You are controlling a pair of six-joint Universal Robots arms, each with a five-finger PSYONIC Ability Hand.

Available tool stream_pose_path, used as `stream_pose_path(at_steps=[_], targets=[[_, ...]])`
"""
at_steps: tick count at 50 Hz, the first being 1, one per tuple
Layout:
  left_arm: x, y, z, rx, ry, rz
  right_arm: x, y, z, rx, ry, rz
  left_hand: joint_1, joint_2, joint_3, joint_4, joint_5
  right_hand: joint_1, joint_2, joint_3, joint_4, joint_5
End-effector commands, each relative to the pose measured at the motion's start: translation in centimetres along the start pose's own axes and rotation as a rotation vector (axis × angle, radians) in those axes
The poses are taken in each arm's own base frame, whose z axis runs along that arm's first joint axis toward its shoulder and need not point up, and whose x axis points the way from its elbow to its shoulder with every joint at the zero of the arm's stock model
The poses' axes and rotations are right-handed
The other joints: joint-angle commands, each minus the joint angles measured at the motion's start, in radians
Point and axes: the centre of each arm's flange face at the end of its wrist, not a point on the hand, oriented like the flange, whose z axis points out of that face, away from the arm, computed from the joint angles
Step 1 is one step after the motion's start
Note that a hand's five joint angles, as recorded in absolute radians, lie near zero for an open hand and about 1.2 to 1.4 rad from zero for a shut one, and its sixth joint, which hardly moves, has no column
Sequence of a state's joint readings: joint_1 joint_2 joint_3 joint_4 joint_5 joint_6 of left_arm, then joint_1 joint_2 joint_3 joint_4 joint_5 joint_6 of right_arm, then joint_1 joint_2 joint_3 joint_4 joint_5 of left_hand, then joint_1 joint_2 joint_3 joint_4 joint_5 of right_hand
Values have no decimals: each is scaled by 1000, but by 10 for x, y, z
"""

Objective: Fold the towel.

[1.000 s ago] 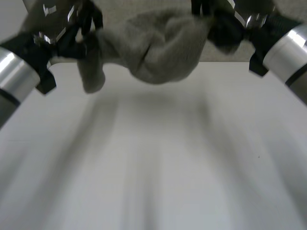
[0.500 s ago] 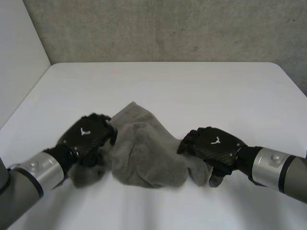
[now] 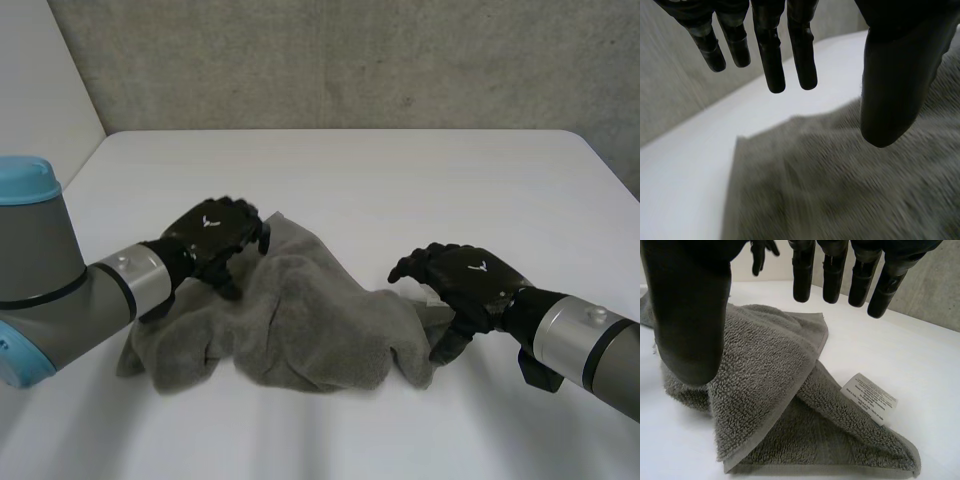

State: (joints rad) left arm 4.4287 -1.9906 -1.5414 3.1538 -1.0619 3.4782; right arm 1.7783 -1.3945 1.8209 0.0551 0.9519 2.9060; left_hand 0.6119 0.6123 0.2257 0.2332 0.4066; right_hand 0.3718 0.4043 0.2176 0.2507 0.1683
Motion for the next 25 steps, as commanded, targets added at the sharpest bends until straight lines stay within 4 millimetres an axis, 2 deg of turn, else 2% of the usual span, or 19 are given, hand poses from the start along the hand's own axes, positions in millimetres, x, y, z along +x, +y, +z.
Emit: stream_pose_path(at_steps=[1, 2, 4, 5, 7, 9, 13, 19, 21, 25], targets=[[4, -3, -39, -30, 27, -54, -2, 1, -2, -6, -1, -55, -40, -41, -51, -59, -9, -40, -73, -43, -76, -11], [4, -3, -39, -30, 27, -54, -3, -1, -5, -1, 8, -88, -40, -41, -51, -59, -9, -40, -73, -43, -76, -11], [3, -6, -57, -8, 17, -61, -8, -6, -9, 10, 6, -128, -40, -41, -51, -59, -9, -37, -70, -43, -76, -8], [3, -6, -58, -8, 16, -61, -15, -10, -14, 24, -3, -159, -40, -41, -51, -59, -9, -34, -67, -43, -76, -5], [2, -7, -73, 7, -2, -59, -21, -13, -19, 34, -11, -188, -37, -38, -51, -59, -7, -34, -67, -43, -76, -5], [2, -6, -78, 9, -10, -52, -27, -14, -22, 39, -19, -208, -37, -38, -51, -59, -7, -34, -67, -43, -76, -5], [7, 9, -90, -31, -27, -27, -44, -7, -25, 20, -55, -237, -37, -38, -51, -59, -7, -31, -64, -43, -76, -2], [15, 28, -96, -92, -22, 3, -57, 4, -23, -13, -70, -288, -40, -41, -51, -59, -9, -31, -64, -43, -76, -2], [18, 35, -96, -112, -17, 17, -60, 15, -15, -38, -85, -333, -46, -46, -51, -59, -15, -31, -64, -43, -76, -2], [17, 40, -94, -112, -20, 22, -59, 22, -7, -42, -93, -364, -55, -55, -51, -59, -24, -11, -43, -43, -76, 18]])
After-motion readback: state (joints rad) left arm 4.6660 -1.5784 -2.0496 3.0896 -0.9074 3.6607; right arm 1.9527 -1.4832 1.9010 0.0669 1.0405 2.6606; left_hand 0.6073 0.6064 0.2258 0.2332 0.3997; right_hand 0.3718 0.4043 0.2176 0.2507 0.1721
